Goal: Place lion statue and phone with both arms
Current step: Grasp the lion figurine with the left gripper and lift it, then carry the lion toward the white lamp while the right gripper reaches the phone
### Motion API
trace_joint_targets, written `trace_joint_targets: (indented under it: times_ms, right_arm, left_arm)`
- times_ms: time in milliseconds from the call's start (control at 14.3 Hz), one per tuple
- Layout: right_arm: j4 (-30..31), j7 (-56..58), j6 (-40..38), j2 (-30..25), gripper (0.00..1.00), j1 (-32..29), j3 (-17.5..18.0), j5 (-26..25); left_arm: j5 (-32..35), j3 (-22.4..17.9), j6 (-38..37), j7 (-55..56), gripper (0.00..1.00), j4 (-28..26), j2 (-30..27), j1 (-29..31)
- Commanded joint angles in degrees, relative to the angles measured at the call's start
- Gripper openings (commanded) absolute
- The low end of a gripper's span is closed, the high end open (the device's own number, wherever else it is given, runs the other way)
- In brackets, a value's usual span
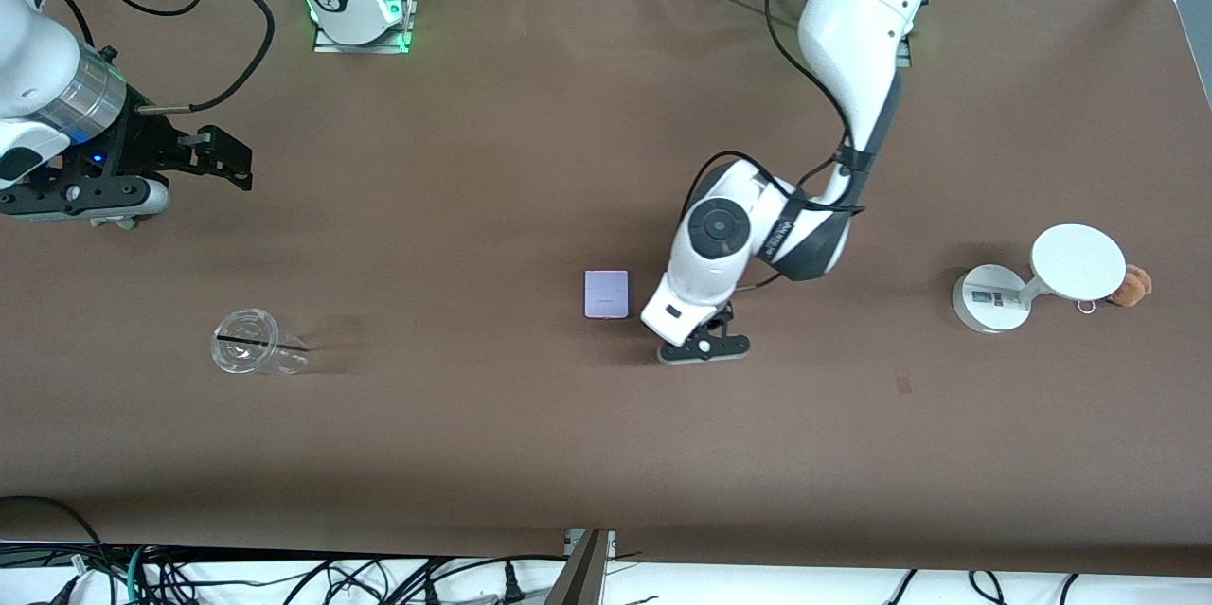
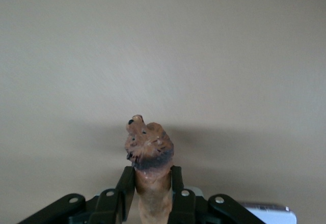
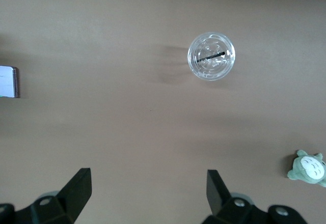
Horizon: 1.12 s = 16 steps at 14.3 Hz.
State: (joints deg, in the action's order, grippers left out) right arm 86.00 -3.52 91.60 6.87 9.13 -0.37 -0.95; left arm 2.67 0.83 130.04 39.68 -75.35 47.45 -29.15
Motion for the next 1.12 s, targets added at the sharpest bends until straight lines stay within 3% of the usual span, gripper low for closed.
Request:
trace_joint_targets:
  times_ms: [0,349,769,908,1048]
  right_arm:
    - [-0.8,0.3,-0.3,0.1,1.0,-0.1,0.0,0.4]
    - [-0.8,0.4,-0.3,0.1,1.0,-0.1,0.0,0.2]
    - [-0.9,-0.6,-0.1,0.2,1.0,0.7,0.5,0.1]
    - [-0.8,0.2,1.6,4.2,1.0,2.8,0.5,-0.4]
    - [-0.2,-0.5,1.8,8.9,1.0,6.5,0.4,-5.5]
  left_arm:
    - [1.7,0.5,-5.7,-2.3,0.0,-0.8,-4.3,2.8]
    - [0.8,0.6,-11.5,-13.1,0.0,-4.5,-10.2,8.4]
    - [-0.2,0.6,-3.4,-21.8,0.0,-24.6,-21.9,17.6]
    - [-0.2,0.6,-1.8,-28.1,0.0,-27.2,-23.0,22.4]
    - [-0.7,0.6,0.6,-30.5,0.0,-29.8,-23.1,25.9]
